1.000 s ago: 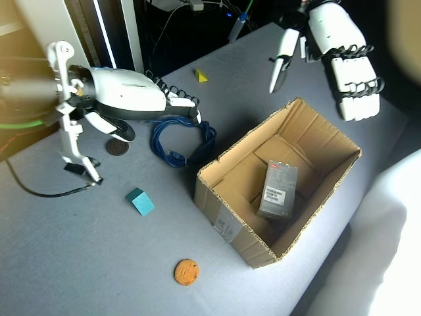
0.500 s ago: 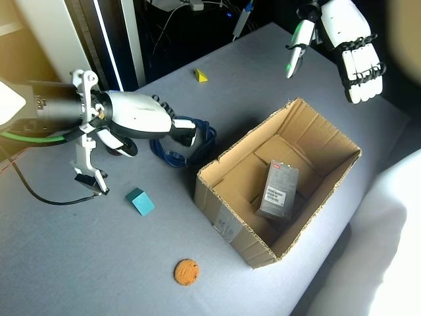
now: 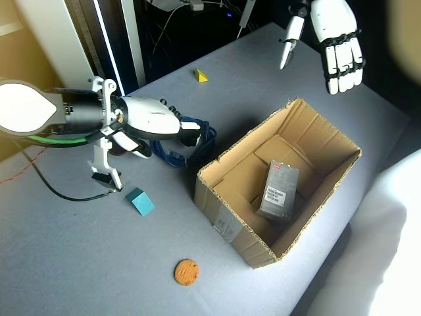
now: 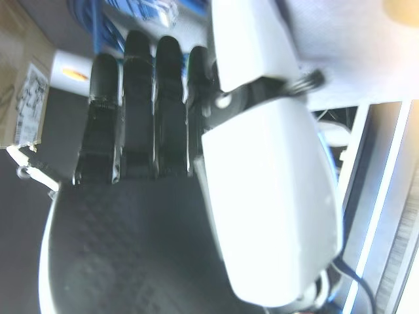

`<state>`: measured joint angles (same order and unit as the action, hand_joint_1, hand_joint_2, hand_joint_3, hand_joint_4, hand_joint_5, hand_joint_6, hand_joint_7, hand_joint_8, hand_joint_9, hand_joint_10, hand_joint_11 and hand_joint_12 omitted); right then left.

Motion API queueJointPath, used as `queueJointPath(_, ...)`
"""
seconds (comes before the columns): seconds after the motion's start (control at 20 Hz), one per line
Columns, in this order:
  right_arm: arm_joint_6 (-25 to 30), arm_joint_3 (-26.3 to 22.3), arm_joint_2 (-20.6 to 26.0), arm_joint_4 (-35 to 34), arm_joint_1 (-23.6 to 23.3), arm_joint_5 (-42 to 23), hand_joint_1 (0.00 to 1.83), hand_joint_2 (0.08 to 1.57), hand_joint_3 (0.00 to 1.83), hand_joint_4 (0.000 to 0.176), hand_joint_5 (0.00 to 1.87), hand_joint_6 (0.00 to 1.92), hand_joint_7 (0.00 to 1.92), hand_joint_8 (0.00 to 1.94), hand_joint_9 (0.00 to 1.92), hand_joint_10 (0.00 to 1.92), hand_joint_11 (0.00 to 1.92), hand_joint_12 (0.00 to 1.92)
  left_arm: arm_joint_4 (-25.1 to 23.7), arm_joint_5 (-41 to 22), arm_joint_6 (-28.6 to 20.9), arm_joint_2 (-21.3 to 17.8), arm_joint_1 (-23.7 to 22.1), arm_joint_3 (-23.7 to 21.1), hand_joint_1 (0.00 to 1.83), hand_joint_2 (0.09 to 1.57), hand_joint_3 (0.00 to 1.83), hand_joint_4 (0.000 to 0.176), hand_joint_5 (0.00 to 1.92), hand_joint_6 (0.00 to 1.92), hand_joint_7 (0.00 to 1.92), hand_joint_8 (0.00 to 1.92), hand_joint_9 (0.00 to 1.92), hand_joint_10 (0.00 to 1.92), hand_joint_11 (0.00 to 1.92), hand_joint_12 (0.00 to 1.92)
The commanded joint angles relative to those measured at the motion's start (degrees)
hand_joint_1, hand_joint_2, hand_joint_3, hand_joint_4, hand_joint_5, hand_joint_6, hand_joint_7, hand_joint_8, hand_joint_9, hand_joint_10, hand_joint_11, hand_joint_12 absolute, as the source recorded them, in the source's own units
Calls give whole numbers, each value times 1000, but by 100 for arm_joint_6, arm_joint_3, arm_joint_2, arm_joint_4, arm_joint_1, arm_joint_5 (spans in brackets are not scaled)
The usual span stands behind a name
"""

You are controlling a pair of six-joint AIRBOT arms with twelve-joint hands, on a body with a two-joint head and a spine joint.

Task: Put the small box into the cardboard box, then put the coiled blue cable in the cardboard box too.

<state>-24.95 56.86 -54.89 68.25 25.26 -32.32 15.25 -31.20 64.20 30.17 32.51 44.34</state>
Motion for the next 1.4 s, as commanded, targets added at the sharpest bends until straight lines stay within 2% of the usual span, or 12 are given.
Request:
queueJointPath(0.0, -25, 1, 16, -188, 10, -328, 1452, 1028, 6, 0, 784, 22, 764, 17, 752, 57, 149, 1252, -261, -700, -279, -103, 103, 12, 275, 1070, 2, 0, 156, 0, 159, 0, 136, 0, 0, 252)
queueJointPath(0.15, -25, 31, -19, -203, 29, -316, 1423, 1047, 5, 0, 795, 9, 761, 4, 750, 43, 151, 1256, -831, -1115, -925, -143, 662, -10, 296, 1067, 0, 0, 155, 3, 159, 2, 143, 2, 0, 258)
queueJointPath(0.2, -25, 49, -40, -235, 31, -316, 1439, 1053, 5, 0, 782, 3, 729, 0, 711, 25, 75, 1291, -1095, -1143, -1137, -150, 783, -8, 309, 1066, 0, 0, 156, 2, 154, 1, 139, 0, 0, 274)
queueJointPath(0.3, -25, 100, -86, -276, 31, -314, 1452, 1056, 6, 0, 770, 0, 731, 1, 713, 21, 74, 1268, -1632, -1160, -1525, -149, 847, 26, 281, 1068, 1, 0, 150, 4, 162, 1, 151, 2, 0, 291)
queueJointPath(0.4, -25, 135, -108, -299, 36, -294, 1454, 1053, 0, 0, 764, 2, 714, 0, 696, 12, 60, 1290, -2276, -1173, -2044, -148, 878, 85, 259, 1060, 0, 0, 203, 3, 231, 6, 218, 8, 0, 445)
queueJointPath(0.55, -25, 160, -110, -331, 56, -276, 1434, 1046, 0, 0, 762, 7, 712, 8, 692, 14, 70, 1279, -3195, -1489, -2725, -147, 1013, 148, 225, 1079, 4, 0, 138, 1, 146, 1, 136, 1, 0, 259)
queueJointPath(0.7, 12, 160, -104, -331, 157, -223, 1416, 1054, 2, 0, 742, 0, 703, 2, 679, 6, 46, 1264, -3969, -1833, -3284, -149, 1134, 194, 275, 1075, 1, 0, 181, 4, 196, 7, 185, 7, 0, 338)
queueJointPath(0.85, 146, 160, -103, -467, 299, -183, 1401, 1055, 2, 0, 716, 0, 683, 0, 670, 1, 25, 1294, -4350, -2135, -3483, -149, 1235, 210, 249, 1070, 0, 0, 192, 5, 205, 6, 194, 5, 0, 404)
queueJointPath(1.0, 146, 160, -104, -780, 355, -182, 1416, 1045, 0, 0, 729, 3, 704, 5, 694, 9, 56, 1279, -4636, -2528, -3526, -147, 1331, 235, 249, 1079, 1, 0, 167, 3, 175, 5, 163, 5, 0, 331)
queueJointPath(1.15, 145, 159, -104, -910, 386, -215, 1421, 1052, 2, 0, 751, 11, 721, 10, 703, 12, 43, 1287, -5118, -2843, -3526, -123, 1307, 250, 240, 1088, 1, 0, 168, 5, 175, 5, 156, 4, 0, 307)
queueJointPath(1.2, 145, 159, -103, -912, 402, -218, 1398, 1054, 3, 0, 748, 9, 708, 3, 681, 2, 38, 1288, -5283, -2925, -3526, -95, 1279, 261, 230, 1091, 1, 0, 182, 3, 193, 4, 182, 5, 0, 387)
queueJointPath(1.35, 137, 163, -98, -912, 403, -218, 1380, 1068, 5, 0, 740, 3, 683, 0, 644, 0, 0, 1305, -5503, -2965, -3526, -49, 1190, 290, 257, 1088, 0, 0, 196, 4, 196, 2, 181, 1, 0, 385)
